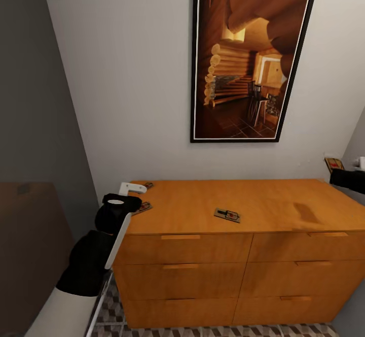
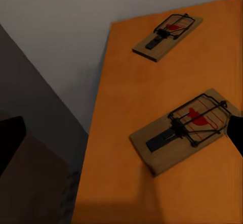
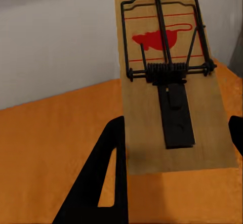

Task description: Take the four mousetraps from the cabinet in the bathroom and place them on the bathroom floor. Make sure all four end up on the same floor surface, and ensure that at least two of them are either under or directly next to the same bathroom sink.

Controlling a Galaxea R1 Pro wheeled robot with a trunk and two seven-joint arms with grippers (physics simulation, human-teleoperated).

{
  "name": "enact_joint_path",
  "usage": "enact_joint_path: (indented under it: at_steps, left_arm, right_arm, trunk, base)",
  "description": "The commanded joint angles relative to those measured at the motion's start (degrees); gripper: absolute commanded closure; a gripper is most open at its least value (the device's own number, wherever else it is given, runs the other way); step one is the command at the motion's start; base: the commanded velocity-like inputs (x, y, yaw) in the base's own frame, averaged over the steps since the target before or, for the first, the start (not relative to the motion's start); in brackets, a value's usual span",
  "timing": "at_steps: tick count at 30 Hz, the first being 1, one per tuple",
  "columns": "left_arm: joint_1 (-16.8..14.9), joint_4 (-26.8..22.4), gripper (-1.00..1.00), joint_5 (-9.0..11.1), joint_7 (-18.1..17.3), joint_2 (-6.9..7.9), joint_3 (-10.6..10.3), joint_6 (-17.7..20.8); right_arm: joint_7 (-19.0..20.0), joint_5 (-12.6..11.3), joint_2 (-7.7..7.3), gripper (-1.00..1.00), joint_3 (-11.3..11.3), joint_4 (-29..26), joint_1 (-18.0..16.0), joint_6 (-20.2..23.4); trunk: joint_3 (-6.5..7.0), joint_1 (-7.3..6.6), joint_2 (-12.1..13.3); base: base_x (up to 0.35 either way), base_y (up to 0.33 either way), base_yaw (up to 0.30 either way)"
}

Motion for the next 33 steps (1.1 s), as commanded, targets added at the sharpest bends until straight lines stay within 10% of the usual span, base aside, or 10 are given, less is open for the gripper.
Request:
enact_joint_path:
  at_steps: [1,8,16,21,27,33]
  left_arm:
    - [-0.1,-0.1,-1.0,0.0,-0.6,0.12,0.0,0.3]
    - [-0.1,-0.5,-1.0,0.0,-2.8,2.46,0.2,0.2]
    - [-2.3,-0.2,-1.0,-0.1,-18.8,12.48,0.5,0.1]
    - [-3.4,-0.2,-1.0,-0.3,-24.9,16.23,0.7,0.2]
    - [-4.9,-0.1,-1.0,-0.2,-28.6,16.97,0.6,0.3]
    - [-7.1,0.2,-1.0,-0.5,-40.7,16.75,0.5,0.2]
  right_arm:
    - [0.1,2.4,-0.25,1.0,-0.4,0.0,0.0,0.3]
    - [0.0,6.7,0.28,1.0,-0.9,-0.2,0.8,0.3]
    - [0.0,8.1,1.36,1.0,-1.0,-0.2,1.1,0.3]
    - [0.1,8.1,1.35,1.0,-0.9,-0.3,1.1,0.3]
    - [0.1,8.0,1.34,1.0,-0.9,-0.8,1.1,0.3]
    - [0.2,8.0,1.33,1.0,-0.8,-2.2,1.1,0.3]
  trunk:
    - [-0.07,0.0,0.0]
    - [-0.07,0.0,0.0]
    - [-0.07,0.0,0.0]
    - [-0.07,0.0,0.0]
    - [-0.07,0.0,0.0]
    - [-0.07,0.0,0.0]
  base:
    - [0.0,0.0,0.0]
    - [0.0,0.0,0.0]
    - [0.0,0.0,0.0]
    - [0.0,0.0,0.0]
    - [0.0,0.0,0.0]
    - [0.0,0.0,0.0]
